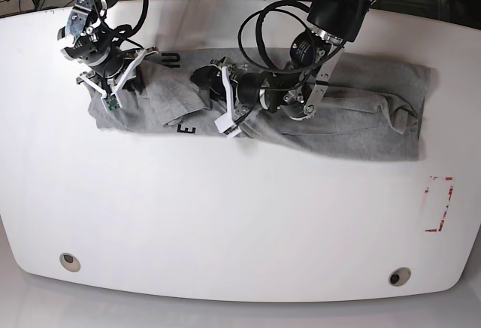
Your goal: Fold the T-shirt properly
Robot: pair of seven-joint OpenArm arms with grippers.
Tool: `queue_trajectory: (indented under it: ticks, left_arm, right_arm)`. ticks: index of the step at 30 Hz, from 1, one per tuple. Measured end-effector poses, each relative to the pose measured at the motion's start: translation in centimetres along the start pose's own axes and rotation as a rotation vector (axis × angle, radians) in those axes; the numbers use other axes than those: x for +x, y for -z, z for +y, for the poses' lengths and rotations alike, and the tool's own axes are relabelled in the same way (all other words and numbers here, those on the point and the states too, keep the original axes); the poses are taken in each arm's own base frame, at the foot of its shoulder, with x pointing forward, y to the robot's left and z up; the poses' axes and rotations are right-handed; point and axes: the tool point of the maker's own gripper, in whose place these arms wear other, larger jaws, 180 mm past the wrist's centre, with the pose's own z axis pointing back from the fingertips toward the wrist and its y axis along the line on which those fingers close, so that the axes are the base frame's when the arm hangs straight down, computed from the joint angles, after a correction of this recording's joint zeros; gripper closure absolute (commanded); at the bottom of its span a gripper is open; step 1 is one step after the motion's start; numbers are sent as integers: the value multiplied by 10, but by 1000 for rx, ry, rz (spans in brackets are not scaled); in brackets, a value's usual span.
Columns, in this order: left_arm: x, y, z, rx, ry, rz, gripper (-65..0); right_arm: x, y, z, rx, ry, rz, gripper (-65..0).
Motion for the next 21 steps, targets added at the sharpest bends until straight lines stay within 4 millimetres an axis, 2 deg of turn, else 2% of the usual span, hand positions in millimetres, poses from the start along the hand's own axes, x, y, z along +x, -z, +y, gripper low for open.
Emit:
queue_trajectory:
  ticks: [3,9,15,18,21]
  left_arm:
    - [-3,-4,4,2,-6,-1,-272]
    - [-9,-14,15,18,-3,4,-272]
    - [-9,-17,18,24,-2,3,-272]
    - [-9,-17,19,24,-2,2,-274]
    - [-8,-18,18,22,1,1,-274]
  right_arm:
    - [-1,-1,-3,-9,7,-1,-48]
    - [-4,-10,-23,-64,43,-11,-48]
    - [-3,-15,-34,-87,37,-12,-49]
    - [0,-17,-38,-93,26,-19,-105]
    - [4,-20,-39,-103,13,-26,-233]
